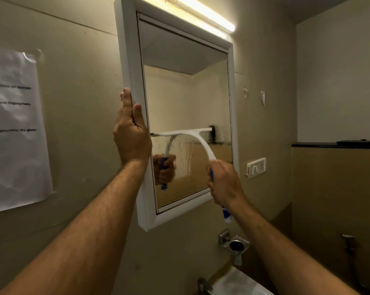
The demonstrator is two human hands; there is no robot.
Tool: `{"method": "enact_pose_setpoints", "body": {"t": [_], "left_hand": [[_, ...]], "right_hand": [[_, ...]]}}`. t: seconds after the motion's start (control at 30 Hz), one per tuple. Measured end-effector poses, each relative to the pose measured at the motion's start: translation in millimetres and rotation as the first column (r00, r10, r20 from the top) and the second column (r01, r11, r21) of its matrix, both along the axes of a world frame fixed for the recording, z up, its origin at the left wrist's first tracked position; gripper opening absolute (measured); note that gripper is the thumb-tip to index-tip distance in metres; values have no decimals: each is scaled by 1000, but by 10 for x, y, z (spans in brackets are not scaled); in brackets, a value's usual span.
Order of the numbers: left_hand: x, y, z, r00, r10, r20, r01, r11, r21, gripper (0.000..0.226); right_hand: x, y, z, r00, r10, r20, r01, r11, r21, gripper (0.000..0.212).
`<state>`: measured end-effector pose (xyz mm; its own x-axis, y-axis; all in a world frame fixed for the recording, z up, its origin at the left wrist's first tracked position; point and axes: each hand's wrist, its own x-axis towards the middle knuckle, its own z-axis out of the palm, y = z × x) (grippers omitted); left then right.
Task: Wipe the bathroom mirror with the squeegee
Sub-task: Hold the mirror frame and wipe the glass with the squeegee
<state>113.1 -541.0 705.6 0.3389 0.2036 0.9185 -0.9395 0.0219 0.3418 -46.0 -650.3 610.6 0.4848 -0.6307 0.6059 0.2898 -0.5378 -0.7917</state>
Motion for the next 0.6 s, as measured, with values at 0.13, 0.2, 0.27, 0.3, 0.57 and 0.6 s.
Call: {"method": "enact_pose_setpoints", "body": {"t": [0.13,0.2,0.27,0.3,0.57,0.6], "left_hand": [[-24,10,-10,1000,-14,-5,14,1000,-9,47],[-42,10,-11,1000,-25,-4,25,1000,-12,47],[-54,13,-15,1000,-17,-11,16,1000,-15,47],[-57,16,-15,1000,-7,-15,7,1000,-14,46],[-109,17,-41,994,103,-38,-102,994,43,47],[-115,20,-52,991,127,-41,-124,991,54,47]], "right_hand": [[24,33,376,999,28,32,-29,999,22,31],[62,53,460,999,23,36,-24,999,24,29],[102,53,395,999,15,31,-16,1000,19,27],[118,45,317,999,18,34,-18,1000,15,27],[119,-45,-146,999,37,29,-36,999,-13,31],[104,-53,-98,999,45,29,-44,999,-19,30]]}}
